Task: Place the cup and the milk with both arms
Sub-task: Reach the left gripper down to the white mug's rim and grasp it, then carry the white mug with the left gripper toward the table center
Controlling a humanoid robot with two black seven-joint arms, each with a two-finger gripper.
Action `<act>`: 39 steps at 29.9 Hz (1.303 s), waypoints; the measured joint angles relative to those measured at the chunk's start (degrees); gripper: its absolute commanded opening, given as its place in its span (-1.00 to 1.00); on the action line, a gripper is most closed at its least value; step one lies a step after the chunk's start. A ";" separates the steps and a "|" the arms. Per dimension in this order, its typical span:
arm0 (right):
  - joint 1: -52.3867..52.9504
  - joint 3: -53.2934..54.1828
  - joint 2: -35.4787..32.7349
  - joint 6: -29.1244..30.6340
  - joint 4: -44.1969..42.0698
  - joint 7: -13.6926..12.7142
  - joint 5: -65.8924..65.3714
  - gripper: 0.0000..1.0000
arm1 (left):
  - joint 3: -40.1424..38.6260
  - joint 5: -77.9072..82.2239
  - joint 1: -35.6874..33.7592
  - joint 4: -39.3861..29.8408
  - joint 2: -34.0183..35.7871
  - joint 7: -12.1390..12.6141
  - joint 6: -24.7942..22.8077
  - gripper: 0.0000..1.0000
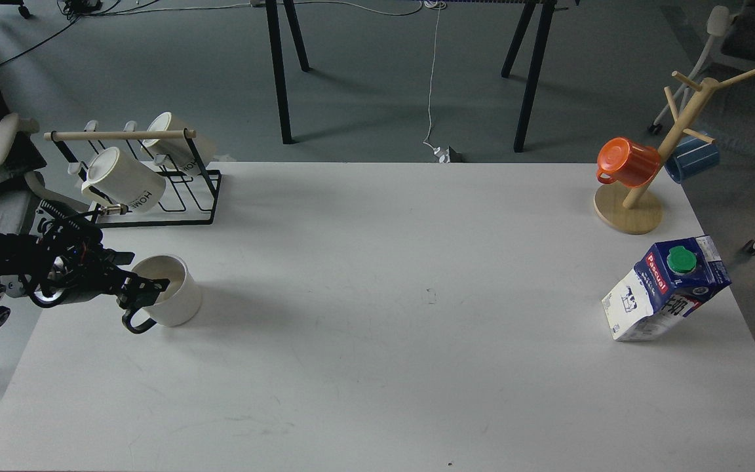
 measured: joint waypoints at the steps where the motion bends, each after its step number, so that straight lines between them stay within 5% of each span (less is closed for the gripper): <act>1: -0.08 0.02 0.00 0.00 0.00 0.00 0.00 0.96 | -0.32 -0.13 -0.02 0.08 -0.12 0.00 0.36 -0.80; 23: -1.33 0.17 -0.09 0.00 0.14 0.00 0.14 0.96 | 1.05 -1.10 0.28 -2.78 1.45 0.01 1.58 -0.91; 31: -1.33 0.36 0.56 0.00 0.05 0.00 0.87 0.96 | 0.20 -6.75 -1.61 -18.09 9.22 0.00 -5.06 -0.91; 39: -1.48 0.10 2.01 0.00 0.02 0.00 0.89 0.96 | -0.01 -10.17 -11.71 -29.27 11.89 0.02 -15.29 -0.91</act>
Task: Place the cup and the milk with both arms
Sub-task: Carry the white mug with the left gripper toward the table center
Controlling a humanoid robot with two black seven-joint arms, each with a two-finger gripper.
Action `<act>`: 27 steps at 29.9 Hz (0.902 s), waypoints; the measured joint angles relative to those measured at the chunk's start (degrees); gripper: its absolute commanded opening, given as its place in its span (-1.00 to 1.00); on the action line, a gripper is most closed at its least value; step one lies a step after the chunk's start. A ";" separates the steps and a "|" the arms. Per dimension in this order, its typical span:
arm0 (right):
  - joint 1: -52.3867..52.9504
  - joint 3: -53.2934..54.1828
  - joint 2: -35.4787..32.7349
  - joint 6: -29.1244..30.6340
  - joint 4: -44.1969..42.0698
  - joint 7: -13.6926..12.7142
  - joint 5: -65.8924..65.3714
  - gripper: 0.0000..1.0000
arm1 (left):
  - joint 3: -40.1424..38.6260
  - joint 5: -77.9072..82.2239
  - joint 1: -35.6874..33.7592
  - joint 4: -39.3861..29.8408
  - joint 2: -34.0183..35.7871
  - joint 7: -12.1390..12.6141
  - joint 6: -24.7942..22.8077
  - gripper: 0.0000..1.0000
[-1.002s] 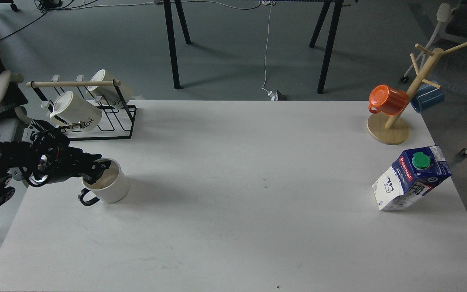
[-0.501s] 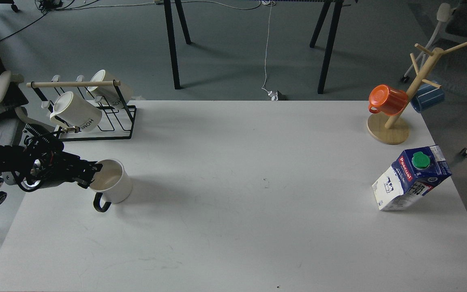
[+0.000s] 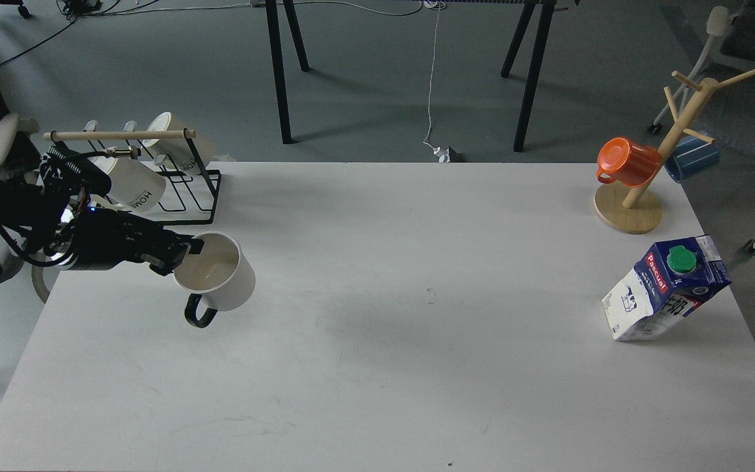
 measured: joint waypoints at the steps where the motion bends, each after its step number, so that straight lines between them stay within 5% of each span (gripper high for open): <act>1: 0.00 0.00 0.03 0.00 0.02 0.00 0.00 0.96 | 0.00 -0.03 -0.61 -0.23 -0.96 0.00 -0.71 -0.91; 8: -0.10 0.31 -0.20 0.00 0.13 0.00 0.23 0.96 | -0.12 0.32 -1.73 0.88 -13.67 -0.01 -4.26 -0.91; 15: -0.10 0.46 -0.49 0.00 0.76 0.00 0.86 0.96 | -0.24 0.60 -1.58 9.80 -27.25 -0.01 -4.36 -0.91; 27: -0.10 0.49 -0.51 0.00 1.30 0.00 0.88 0.96 | 0.01 0.44 -1.08 18.88 -35.92 -0.02 0.07 -0.90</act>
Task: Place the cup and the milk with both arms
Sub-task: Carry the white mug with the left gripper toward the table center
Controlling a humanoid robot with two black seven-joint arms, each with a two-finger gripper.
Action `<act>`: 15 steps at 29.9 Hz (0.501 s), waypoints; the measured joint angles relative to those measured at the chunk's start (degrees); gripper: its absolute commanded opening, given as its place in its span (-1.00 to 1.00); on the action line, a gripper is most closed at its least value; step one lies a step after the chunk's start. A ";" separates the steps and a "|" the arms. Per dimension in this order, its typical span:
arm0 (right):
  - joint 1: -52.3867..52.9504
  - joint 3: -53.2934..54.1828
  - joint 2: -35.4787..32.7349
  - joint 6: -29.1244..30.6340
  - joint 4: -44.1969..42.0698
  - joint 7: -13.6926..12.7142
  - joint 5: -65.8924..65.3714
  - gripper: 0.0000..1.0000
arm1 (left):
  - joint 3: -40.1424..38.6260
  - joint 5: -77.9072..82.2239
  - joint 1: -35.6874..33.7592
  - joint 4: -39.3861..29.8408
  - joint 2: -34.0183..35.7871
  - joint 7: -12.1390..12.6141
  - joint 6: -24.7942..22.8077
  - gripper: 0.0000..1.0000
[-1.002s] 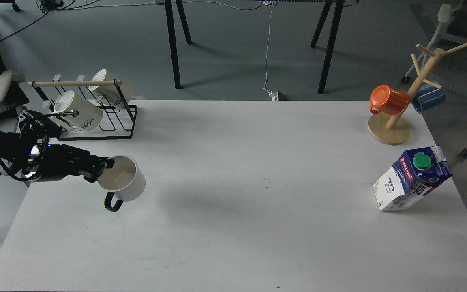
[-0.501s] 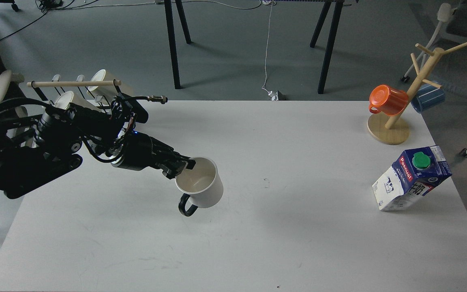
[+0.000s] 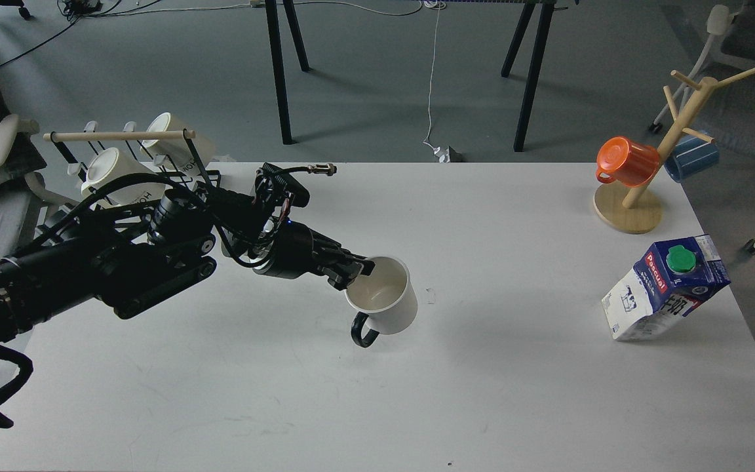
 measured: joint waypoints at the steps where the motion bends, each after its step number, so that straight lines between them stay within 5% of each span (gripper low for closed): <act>1: 0.00 0.00 0.00 0.00 0.00 0.00 0.00 0.96 | 0.03 -0.02 0.09 0.34 -0.35 0.00 0.09 -0.89; 15: -0.05 -0.17 -0.18 0.00 0.00 0.00 -0.06 0.96 | 0.12 -0.48 1.59 4.30 -3.13 0.00 1.15 -0.80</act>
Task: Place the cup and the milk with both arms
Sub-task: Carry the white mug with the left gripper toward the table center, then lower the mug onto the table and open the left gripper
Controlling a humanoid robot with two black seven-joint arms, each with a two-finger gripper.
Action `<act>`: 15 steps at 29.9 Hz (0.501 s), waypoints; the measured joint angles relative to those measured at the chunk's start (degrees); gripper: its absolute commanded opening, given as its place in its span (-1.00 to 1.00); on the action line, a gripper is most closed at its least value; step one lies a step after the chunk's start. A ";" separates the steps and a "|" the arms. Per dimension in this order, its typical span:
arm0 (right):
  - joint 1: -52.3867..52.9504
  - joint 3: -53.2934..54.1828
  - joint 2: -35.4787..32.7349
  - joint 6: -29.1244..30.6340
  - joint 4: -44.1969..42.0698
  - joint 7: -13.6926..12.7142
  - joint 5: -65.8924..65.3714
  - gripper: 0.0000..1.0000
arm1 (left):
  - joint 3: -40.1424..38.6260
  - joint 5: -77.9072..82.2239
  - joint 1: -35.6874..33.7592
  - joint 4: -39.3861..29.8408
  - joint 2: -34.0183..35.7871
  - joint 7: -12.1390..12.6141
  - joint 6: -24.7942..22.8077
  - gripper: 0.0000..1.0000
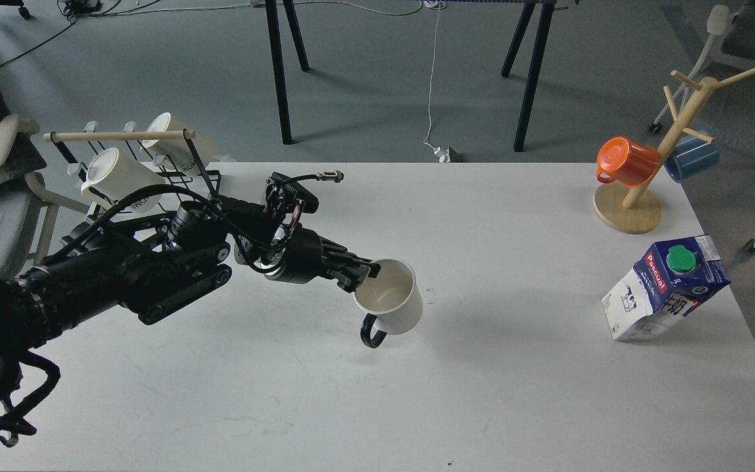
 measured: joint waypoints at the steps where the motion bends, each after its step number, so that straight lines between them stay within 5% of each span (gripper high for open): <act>1: -0.06 -0.01 0.00 0.00 -0.02 0.00 -0.02 0.96 | 0.01 0.00 0.15 0.00 0.00 0.00 0.00 -0.79; 7: -0.31 -0.02 0.00 0.00 -0.09 0.00 -0.03 0.96 | 0.10 0.00 0.72 0.00 0.01 0.00 0.03 -0.66; 11: -0.37 -0.02 0.00 0.00 -0.09 0.00 -0.03 0.96 | 0.02 0.05 0.90 0.00 0.05 0.00 0.60 -0.22; 15: -0.38 -0.02 0.03 0.00 -0.09 0.00 -0.03 0.96 | -0.13 0.05 0.99 -0.01 0.09 0.00 0.91 0.52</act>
